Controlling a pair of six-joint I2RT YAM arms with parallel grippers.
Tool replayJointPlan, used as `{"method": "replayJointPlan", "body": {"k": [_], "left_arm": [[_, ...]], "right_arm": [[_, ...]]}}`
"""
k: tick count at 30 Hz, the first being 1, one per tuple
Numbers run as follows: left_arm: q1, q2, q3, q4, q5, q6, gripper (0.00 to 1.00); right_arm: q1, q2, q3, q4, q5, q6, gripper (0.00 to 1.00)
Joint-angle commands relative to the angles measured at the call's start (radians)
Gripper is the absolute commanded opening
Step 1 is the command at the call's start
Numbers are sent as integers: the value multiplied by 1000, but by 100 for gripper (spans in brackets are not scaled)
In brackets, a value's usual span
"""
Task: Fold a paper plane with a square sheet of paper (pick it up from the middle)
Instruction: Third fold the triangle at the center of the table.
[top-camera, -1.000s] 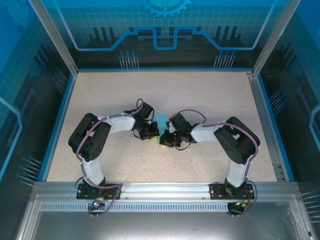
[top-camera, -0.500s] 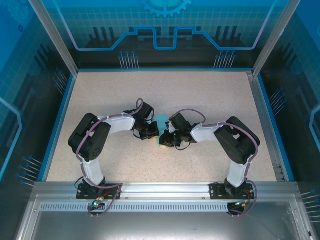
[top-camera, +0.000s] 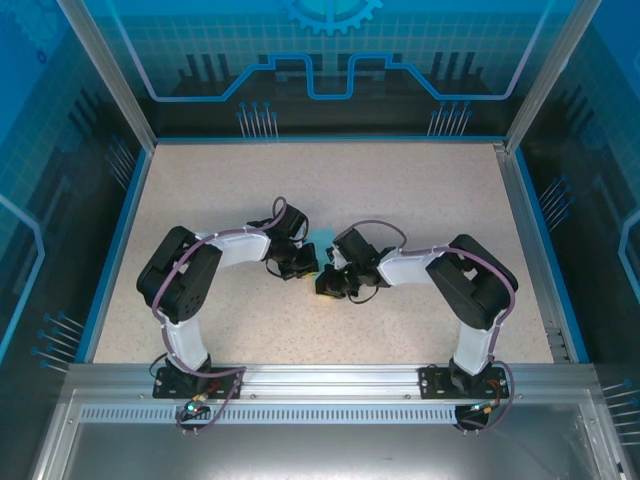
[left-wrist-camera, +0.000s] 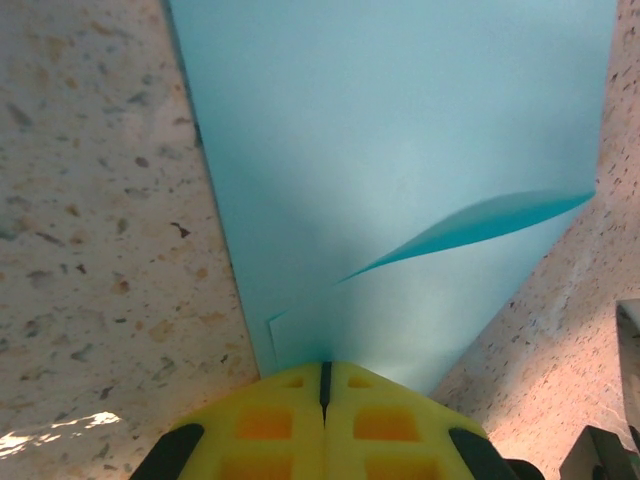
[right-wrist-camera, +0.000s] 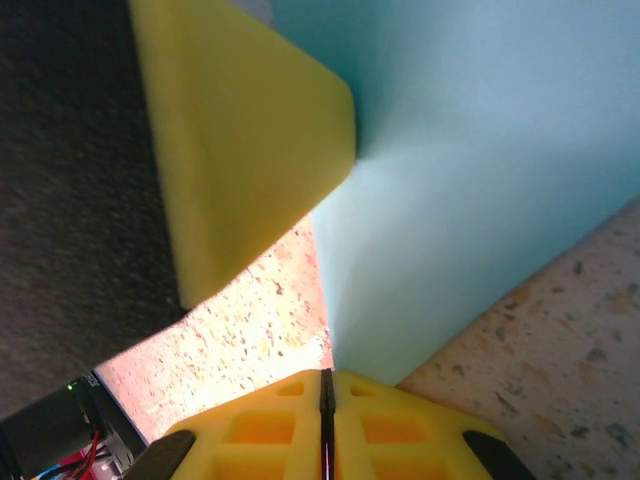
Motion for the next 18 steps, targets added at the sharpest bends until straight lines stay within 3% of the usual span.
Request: {"method": "replayJointPlan", "body": {"k": [1, 10, 18], "left_arm": [[1, 26, -40, -89, -90, -15, 0], [0, 15, -37, -94, -88, -9, 0], [1, 6, -30, -100, -89, -7, 0]], "right_arm": [[22, 24, 45, -90, 14, -35, 9], [-52, -121, 24, -74, 50, -48, 9], [-114, -53, 50, -63, 9, -78, 9]]}}
